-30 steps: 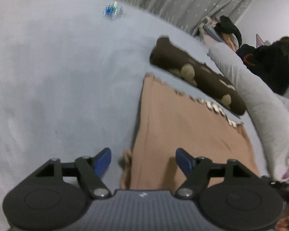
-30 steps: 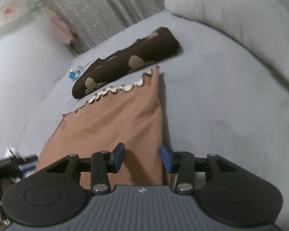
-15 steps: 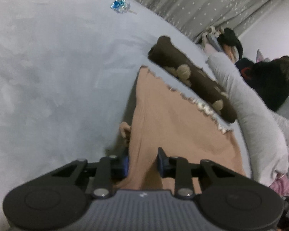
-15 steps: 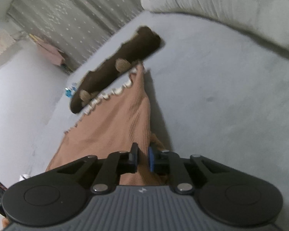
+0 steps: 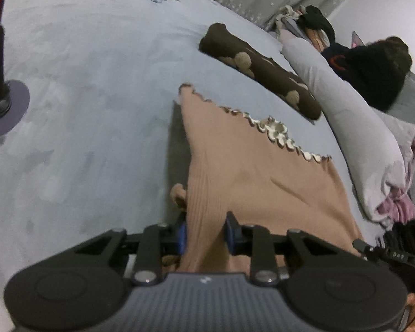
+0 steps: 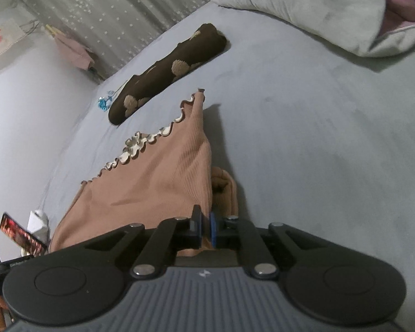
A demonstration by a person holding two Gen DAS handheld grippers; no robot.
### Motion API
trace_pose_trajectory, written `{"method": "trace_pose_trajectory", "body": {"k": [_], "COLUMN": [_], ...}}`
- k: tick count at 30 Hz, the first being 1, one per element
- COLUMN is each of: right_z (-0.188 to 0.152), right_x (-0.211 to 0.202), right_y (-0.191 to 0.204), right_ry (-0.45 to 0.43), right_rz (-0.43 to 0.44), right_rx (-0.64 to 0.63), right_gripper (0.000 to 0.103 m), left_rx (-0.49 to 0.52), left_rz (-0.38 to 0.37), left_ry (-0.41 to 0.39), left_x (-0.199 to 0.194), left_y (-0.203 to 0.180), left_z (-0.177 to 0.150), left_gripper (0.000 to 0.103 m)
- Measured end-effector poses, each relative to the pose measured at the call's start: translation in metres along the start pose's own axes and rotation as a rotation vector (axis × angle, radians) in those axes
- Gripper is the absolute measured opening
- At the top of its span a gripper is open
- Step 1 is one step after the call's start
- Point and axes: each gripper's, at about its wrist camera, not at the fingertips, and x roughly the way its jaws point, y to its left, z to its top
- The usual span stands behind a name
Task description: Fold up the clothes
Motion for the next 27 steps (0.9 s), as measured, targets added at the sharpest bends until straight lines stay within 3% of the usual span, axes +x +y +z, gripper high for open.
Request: {"method": "trace_pose_trajectory", "body": {"k": [3,5,8,11,18,22,27], "right_z": [-0.007,-0.005,0.003,0.014,0.037,0.043,0.044], "right_x": [0.004,0.009,0.007,0.008,0.047,0.084,0.135], "right_y": [0.000,0.003,0.010,0.022,0.070,0.100,0.126], "right_ry": [0.022,0.028,-0.006,-0.048,-0.070,-0.056,-0.031], "right_rz": [-0.012,-0.027,-0.041,-0.045,0.007,0.008,-0.050], "right_rx": [-0.040,-0.059,-0.093,-0.146,-0.283,-0.379,-0.497], "right_gripper": [0.009,0.016,0.028,0.032,0.034,0.034,0.033], "left_rx": [0.011,-0.010,0.012,0.050,0.119,0.075,0.054], "left_rz": [0.011,-0.004,0.006,0.021,0.039,0.045,-0.019], "left_ry": [0.025,0.014,-0.055,-0.132,-0.229,-0.231,-0.214], "left_x": [0.004,0.002,-0.005,-0.006,0.036,0.063,0.083], "left_y": [0.007,0.011,0.009,0.005,-0.002,0.007,0.020], "left_z": [-0.006,-0.003,0.008,0.021,0.055,0.067,0.071], "left_gripper": [0.041,0.044,0.048,0.054,0.054,0.051,0.031]}}
